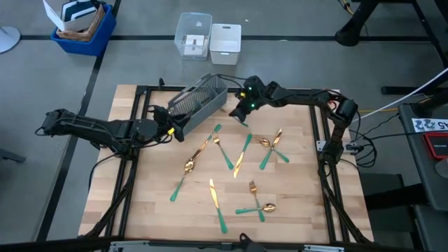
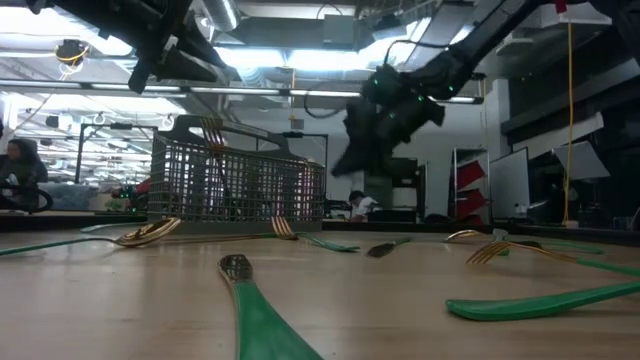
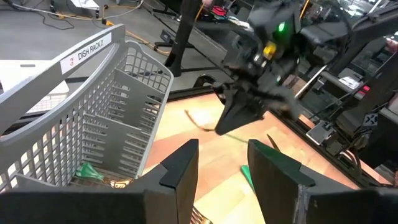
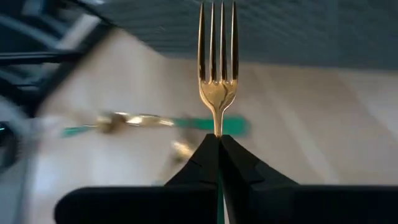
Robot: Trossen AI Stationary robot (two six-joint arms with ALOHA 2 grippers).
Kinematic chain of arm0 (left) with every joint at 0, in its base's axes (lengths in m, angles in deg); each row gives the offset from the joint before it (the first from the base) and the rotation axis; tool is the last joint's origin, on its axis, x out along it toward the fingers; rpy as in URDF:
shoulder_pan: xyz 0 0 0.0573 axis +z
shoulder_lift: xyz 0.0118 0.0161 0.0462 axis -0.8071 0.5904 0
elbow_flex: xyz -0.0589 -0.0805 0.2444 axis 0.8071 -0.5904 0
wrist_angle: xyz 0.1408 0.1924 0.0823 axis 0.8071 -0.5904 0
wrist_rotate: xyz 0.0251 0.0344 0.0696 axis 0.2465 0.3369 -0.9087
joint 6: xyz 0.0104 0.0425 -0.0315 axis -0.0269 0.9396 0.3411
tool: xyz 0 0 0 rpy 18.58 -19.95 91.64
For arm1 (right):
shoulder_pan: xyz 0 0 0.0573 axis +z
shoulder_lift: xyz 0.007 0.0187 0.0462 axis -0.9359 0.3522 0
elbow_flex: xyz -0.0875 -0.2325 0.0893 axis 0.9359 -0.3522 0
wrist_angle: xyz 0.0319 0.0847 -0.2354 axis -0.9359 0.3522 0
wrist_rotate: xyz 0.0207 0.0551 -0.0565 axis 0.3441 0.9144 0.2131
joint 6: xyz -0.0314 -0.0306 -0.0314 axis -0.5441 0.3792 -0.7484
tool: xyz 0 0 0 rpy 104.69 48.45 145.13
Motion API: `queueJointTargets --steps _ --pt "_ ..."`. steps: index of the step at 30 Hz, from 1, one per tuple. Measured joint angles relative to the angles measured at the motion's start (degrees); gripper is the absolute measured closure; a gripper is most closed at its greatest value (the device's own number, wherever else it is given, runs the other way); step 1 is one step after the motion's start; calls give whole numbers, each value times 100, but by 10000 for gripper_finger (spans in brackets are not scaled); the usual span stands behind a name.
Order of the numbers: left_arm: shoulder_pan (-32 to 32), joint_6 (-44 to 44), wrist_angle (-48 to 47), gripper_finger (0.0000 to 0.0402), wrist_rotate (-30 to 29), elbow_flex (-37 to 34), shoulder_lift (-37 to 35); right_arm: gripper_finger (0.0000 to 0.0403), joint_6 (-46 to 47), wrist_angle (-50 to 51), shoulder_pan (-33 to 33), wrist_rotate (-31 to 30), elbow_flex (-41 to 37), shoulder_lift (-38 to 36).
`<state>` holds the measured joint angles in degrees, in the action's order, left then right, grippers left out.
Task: Sort silverware
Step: Put the top green-gold fork into the silverware basket
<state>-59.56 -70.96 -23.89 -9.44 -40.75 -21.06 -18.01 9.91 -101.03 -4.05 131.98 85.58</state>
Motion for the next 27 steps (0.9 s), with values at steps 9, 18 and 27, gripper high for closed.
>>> queueJointTargets --steps 9,18,27 --pt "1 2 5 271 -1 0 -275 396 -783 -359 527 267 1194 -11" --pt "1 4 52 271 -1 0 -953 396 -2603 -2251 987 -405 1390 -17" --pt "-1 225 92 271 -1 0 -1832 396 -3071 -3994 1032 -495 1394 492"
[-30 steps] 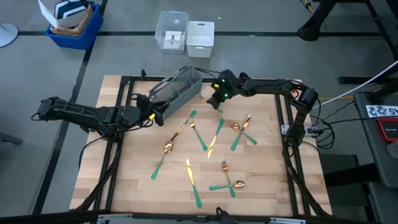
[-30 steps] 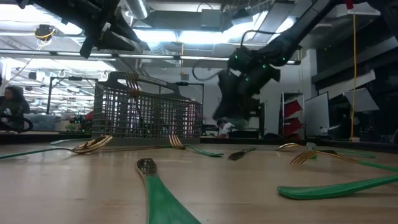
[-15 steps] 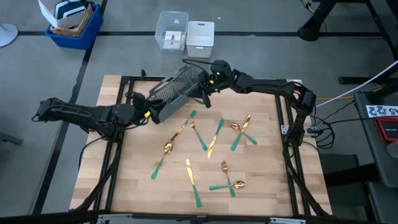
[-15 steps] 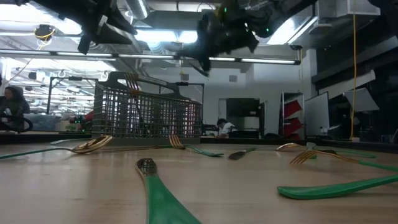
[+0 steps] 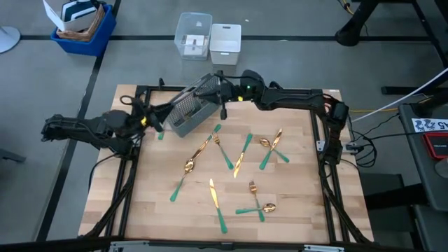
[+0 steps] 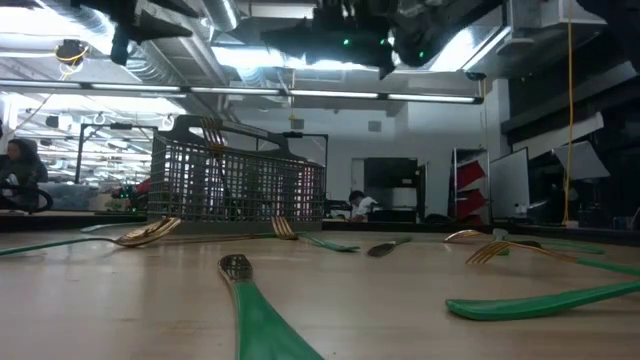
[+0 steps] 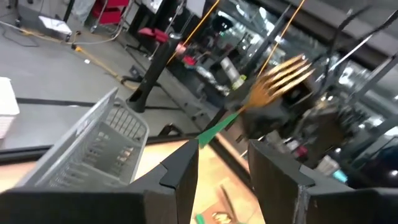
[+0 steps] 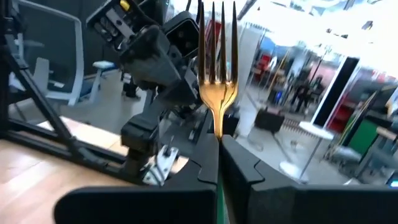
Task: Sort silverware
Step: Put the top green-gold fork into the silverware basket
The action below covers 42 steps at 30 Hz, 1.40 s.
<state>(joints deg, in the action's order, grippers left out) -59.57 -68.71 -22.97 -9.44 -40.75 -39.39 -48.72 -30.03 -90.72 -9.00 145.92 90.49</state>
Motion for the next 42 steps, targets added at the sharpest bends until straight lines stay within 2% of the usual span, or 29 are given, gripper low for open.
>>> queueJointTargets --steps 6,13,17,24,30,37,42 --pt "2 87 0 271 -2 0 -300 395 0 -786 0 0 72 633" --pt "2 84 -19 271 -2 0 -330 395 96 -796 67 4 1070 1563" --pt "2 81 -19 271 -2 0 -330 395 326 -281 104 102 1602 1873" --pt "2 81 -52 271 -2 0 -332 395 99 710 111 107 1679 1935" --pt "2 119 -57 271 -2 0 -332 395 -222 1269 111 -500 1679 1934" --pt "2 121 -57 271 -2 0 -332 395 -321 1191 111 -549 1676 1934" --pt "2 119 -55 271 -2 0 -332 395 -315 774 114 -287 1674 1934"
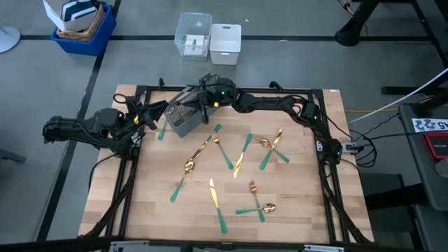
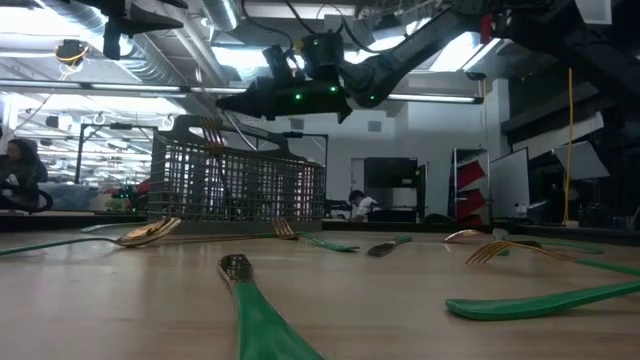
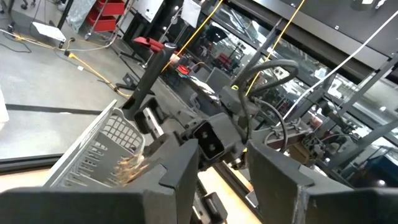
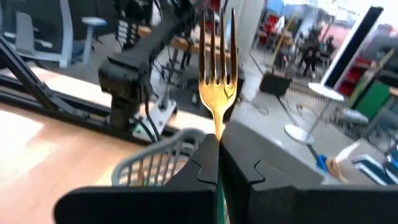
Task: Sort silverware
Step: Put the top green-gold fork into the silverware basket
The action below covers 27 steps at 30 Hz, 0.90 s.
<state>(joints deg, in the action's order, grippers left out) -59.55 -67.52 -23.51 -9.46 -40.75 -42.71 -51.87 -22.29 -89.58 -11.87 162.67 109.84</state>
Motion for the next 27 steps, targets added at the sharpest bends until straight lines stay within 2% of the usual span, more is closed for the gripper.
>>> queueJointTargets --steps 9,27 --pt "0 2 0 271 2 0 0 395 -12 -240 114 139 0 0" --pt "0 2 0 271 2 0 2 395 -299 -222 107 -163 -4 469"
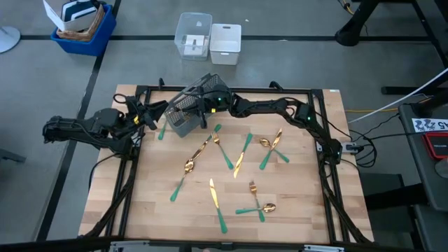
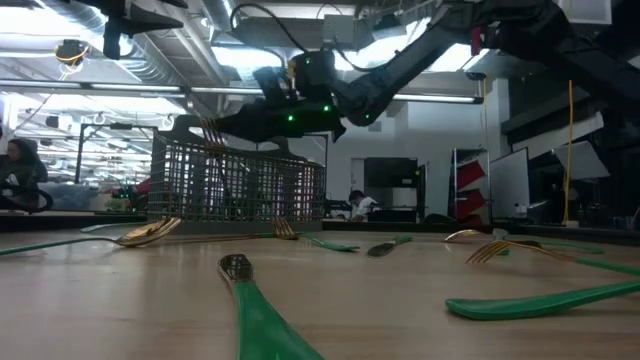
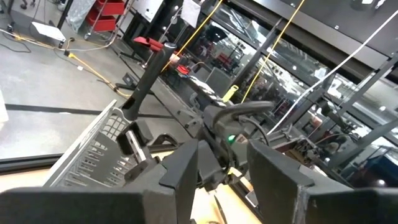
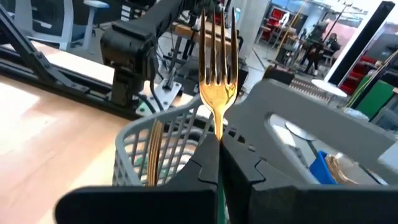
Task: Sort silverware
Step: Put the top green-gold fork into the silverware basket, then put the top left green-gold spoon into the silverware basket
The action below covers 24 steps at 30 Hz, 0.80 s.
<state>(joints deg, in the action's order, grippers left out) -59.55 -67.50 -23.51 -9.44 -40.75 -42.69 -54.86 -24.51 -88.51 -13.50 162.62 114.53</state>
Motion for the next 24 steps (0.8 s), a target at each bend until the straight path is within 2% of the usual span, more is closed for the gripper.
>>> queueJointTargets --steps 4,9,13,24 --pt "-2 0 -4 271 0 0 0 395 5 95 6 -124 0 1" --pt "-2 0 -41 271 0 0 0 395 78 114 7 -590 0 1" --pt "0 -22 -140 271 0 0 0 393 279 216 4 -650 0 1" --pt "0 14 -145 271 0 0 -2 302 538 260 7 -643 0 1"
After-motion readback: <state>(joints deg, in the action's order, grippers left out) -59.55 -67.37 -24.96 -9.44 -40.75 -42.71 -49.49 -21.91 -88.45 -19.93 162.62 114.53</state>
